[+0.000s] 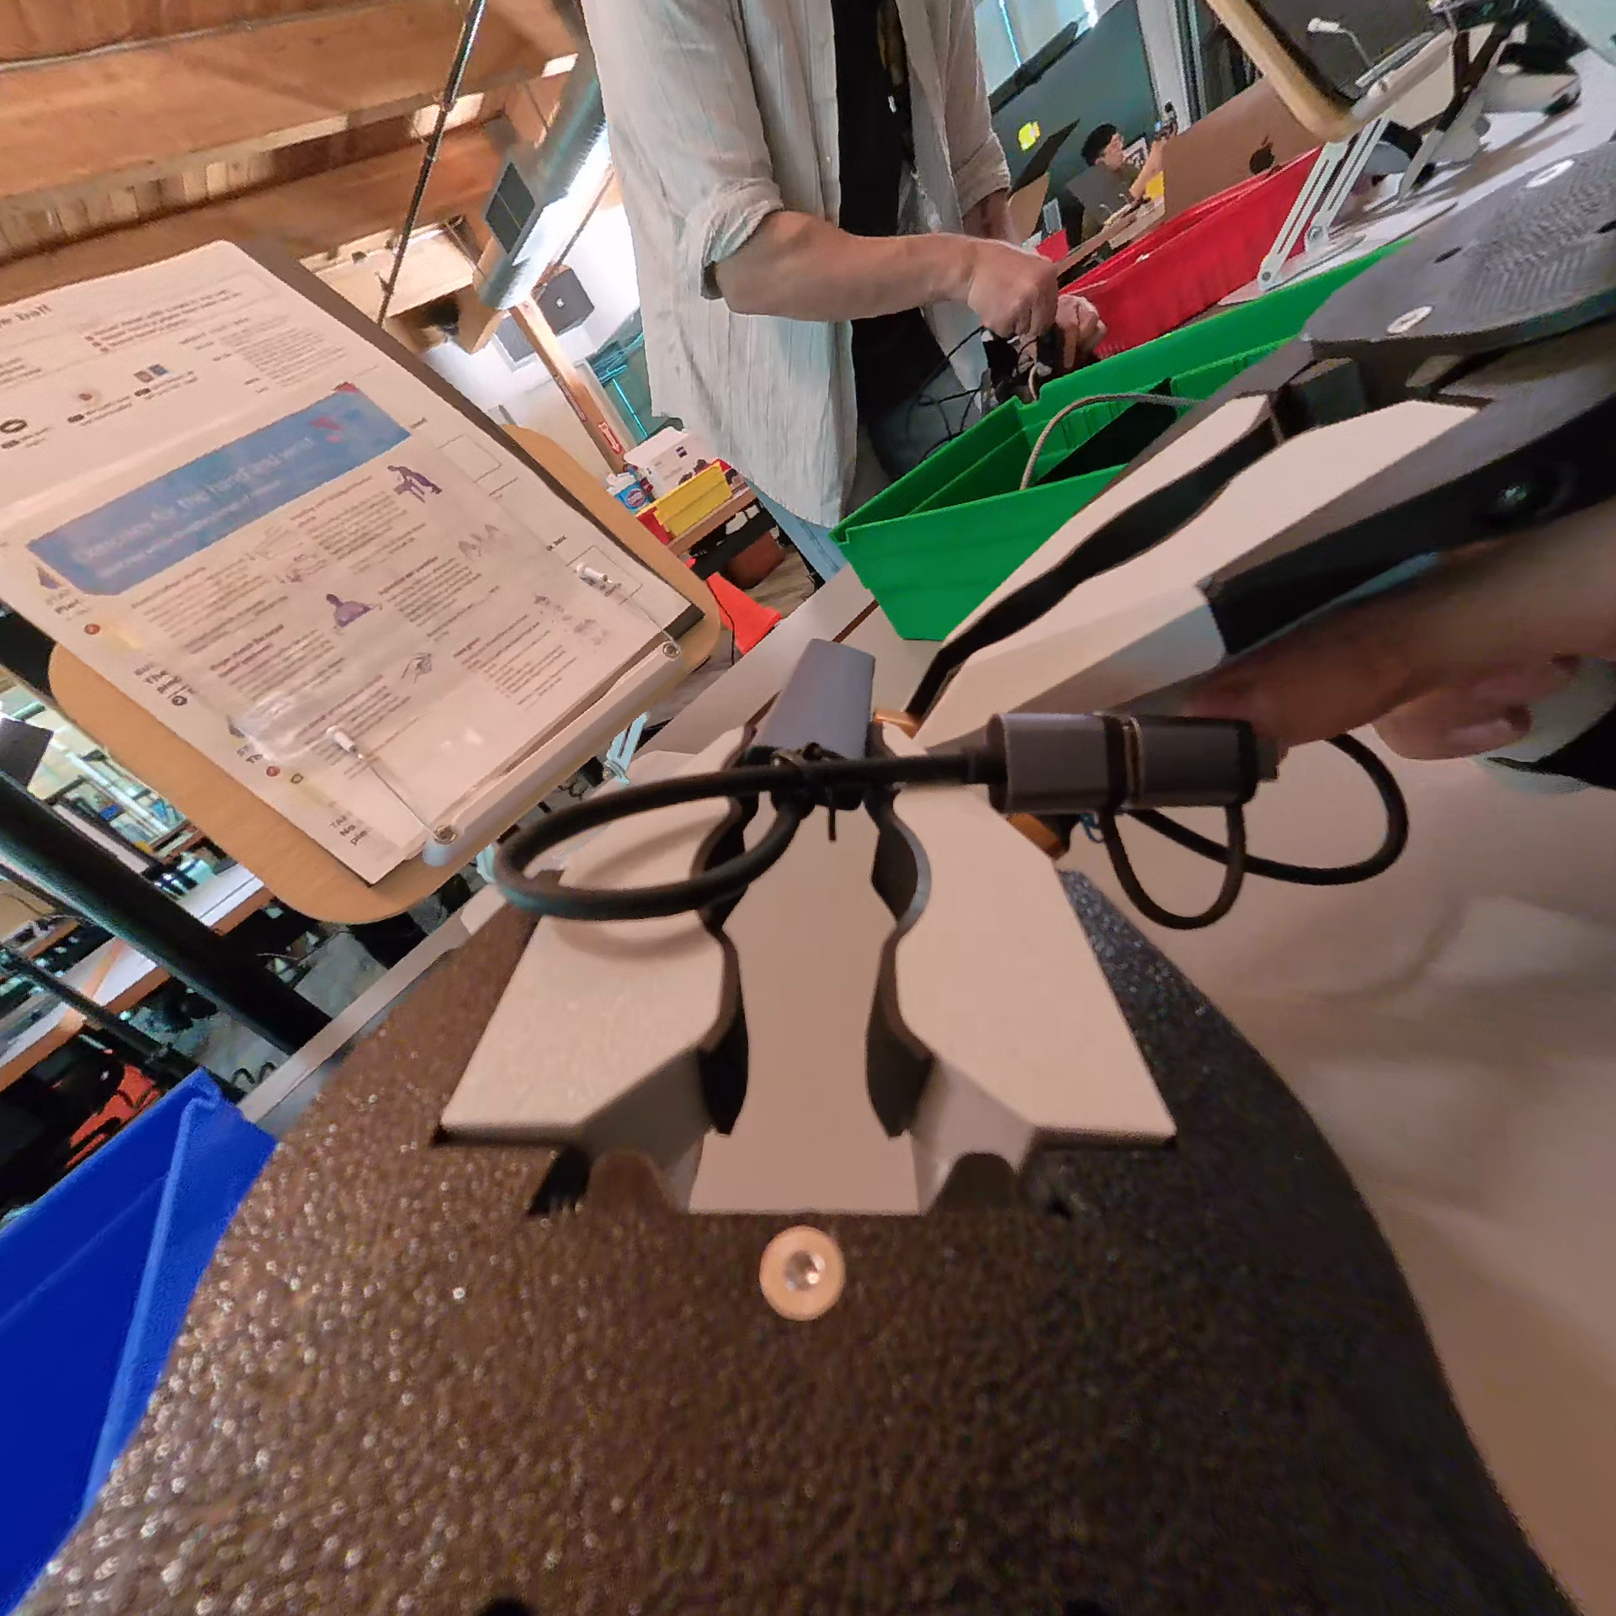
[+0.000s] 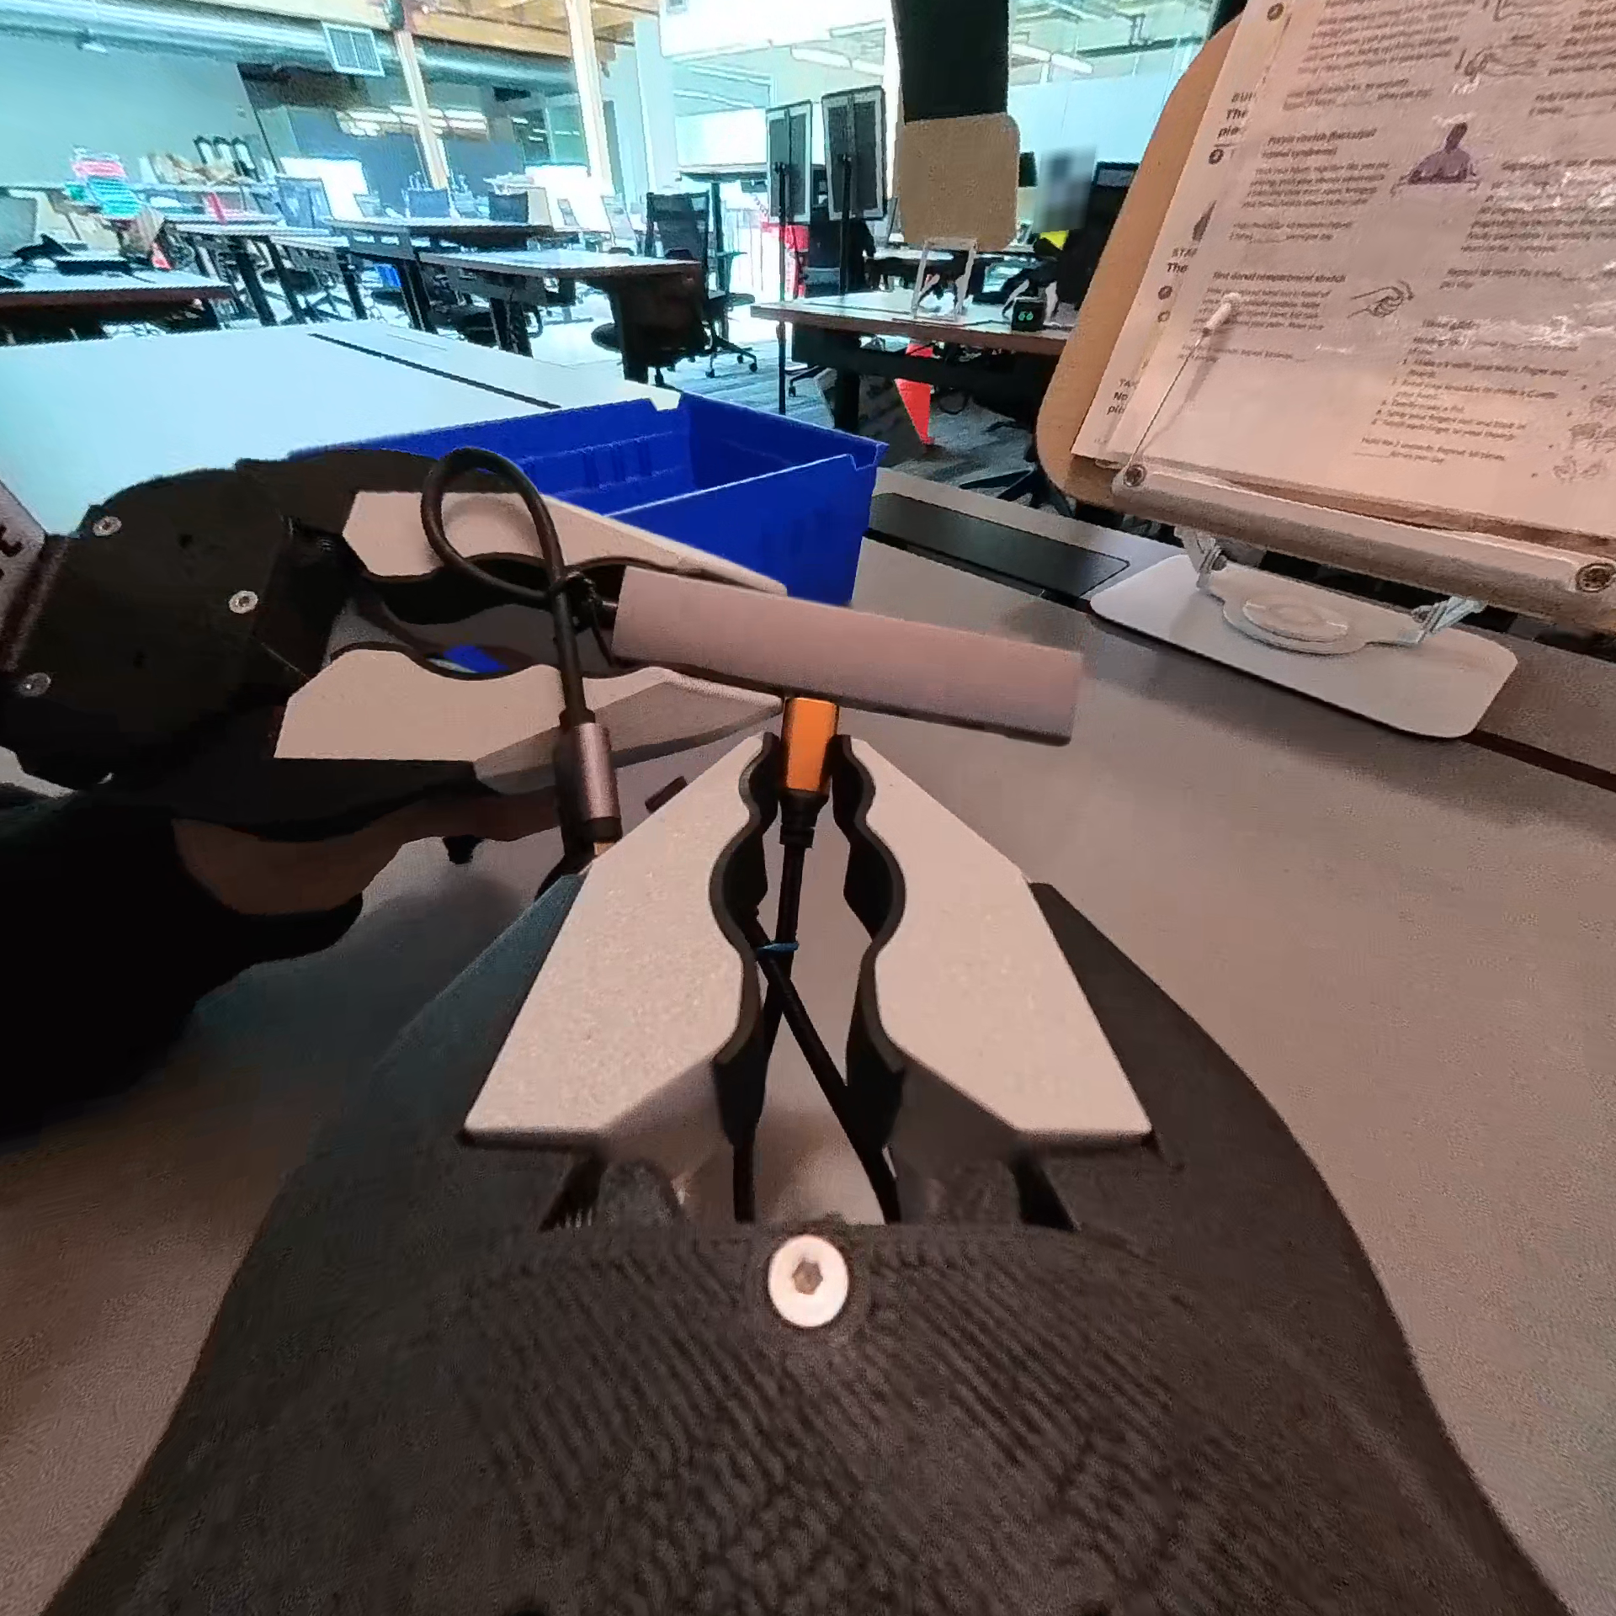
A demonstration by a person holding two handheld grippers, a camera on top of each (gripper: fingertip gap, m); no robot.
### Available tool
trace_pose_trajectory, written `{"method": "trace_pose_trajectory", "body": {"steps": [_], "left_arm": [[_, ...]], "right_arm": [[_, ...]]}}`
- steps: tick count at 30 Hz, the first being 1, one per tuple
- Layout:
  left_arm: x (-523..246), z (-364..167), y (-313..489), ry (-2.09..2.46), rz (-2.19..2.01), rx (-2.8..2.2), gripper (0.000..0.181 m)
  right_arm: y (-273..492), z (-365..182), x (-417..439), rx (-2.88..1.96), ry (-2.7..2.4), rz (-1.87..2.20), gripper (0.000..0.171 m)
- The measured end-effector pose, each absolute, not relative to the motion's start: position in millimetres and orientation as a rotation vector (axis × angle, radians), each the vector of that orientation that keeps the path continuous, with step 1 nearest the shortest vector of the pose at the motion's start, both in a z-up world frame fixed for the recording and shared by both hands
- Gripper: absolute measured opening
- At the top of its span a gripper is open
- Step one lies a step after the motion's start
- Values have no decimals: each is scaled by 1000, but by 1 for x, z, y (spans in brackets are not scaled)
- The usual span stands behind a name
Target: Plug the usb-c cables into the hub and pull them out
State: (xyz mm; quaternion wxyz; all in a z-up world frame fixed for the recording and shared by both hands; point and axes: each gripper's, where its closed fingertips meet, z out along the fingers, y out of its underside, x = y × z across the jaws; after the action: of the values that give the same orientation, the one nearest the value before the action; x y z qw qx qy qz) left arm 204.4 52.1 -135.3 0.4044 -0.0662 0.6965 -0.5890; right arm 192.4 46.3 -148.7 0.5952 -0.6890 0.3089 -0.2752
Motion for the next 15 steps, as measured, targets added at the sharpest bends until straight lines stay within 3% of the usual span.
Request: {"method": "trace_pose_trajectory", "body": {"steps": [15], "left_arm": [[199,-134,43,1762,-1529,-240,22]], "right_arm": [[37,-149,187,-1576,719,-590,11]]}}
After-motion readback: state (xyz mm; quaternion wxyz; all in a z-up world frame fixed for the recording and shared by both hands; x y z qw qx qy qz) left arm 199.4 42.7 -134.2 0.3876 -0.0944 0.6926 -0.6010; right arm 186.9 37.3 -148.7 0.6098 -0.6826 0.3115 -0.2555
